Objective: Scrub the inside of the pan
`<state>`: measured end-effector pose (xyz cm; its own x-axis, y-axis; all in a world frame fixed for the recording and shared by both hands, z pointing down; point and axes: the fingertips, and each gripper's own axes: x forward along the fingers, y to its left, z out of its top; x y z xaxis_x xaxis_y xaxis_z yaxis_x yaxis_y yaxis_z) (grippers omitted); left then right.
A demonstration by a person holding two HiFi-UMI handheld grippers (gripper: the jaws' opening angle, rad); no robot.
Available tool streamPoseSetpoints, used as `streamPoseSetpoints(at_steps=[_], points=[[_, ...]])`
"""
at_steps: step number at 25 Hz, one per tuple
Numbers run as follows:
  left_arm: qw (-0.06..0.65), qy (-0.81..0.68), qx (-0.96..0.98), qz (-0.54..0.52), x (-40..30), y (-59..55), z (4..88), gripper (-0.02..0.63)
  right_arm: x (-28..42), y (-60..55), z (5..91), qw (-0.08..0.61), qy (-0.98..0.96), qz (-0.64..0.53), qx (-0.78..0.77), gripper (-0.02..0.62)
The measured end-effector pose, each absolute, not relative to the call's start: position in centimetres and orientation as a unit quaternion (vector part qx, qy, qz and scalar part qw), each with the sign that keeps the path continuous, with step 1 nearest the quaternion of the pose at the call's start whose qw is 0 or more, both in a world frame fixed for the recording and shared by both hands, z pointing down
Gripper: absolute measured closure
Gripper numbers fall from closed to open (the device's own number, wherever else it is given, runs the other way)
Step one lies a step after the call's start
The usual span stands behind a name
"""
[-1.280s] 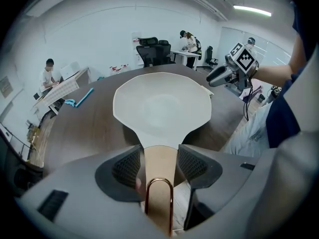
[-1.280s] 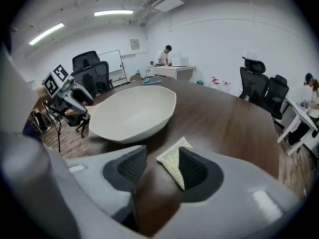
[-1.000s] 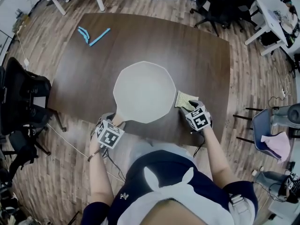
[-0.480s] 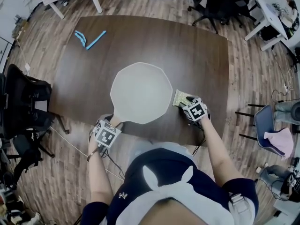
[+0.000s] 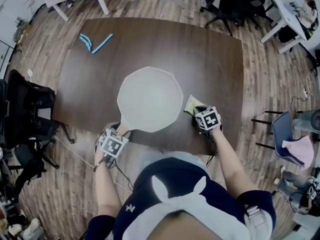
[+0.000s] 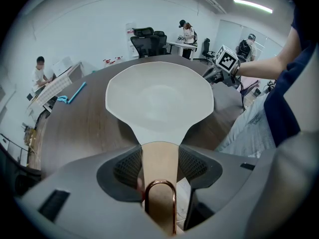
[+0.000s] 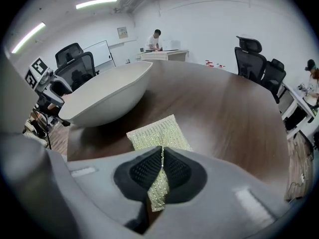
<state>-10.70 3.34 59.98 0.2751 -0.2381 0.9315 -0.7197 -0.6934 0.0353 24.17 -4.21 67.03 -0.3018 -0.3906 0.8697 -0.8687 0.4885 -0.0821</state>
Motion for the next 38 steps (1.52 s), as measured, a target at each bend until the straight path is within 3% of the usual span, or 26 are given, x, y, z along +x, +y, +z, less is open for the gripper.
streamPoseSetpoints(at_steps=[11,22,29,38], points=[[0.233,-0.305,0.769,0.511,-10.7,3.1,60.3,0.382,23.3,-4.3,64.0,0.346,-0.770,0.315,0.434,0.591],[0.233,-0.305,0.775,0.502,-10.9,3.5,60.1,0.382,20.4,-6.3,54.1,0.237,-0.819,0.285,0.438,0.591],[0.235,-0.288,0.785,0.496,-10.9,3.8,60.6,0.382,12.7,-5.2,51.5,0.232,-0.870,0.253,0.354,0.590],[0.236,-0.280,0.791,0.490,-10.5,3.8,60.5,0.382,4.2,-2.1,53.7,0.306,-0.893,0.258,0.205,0.589]])
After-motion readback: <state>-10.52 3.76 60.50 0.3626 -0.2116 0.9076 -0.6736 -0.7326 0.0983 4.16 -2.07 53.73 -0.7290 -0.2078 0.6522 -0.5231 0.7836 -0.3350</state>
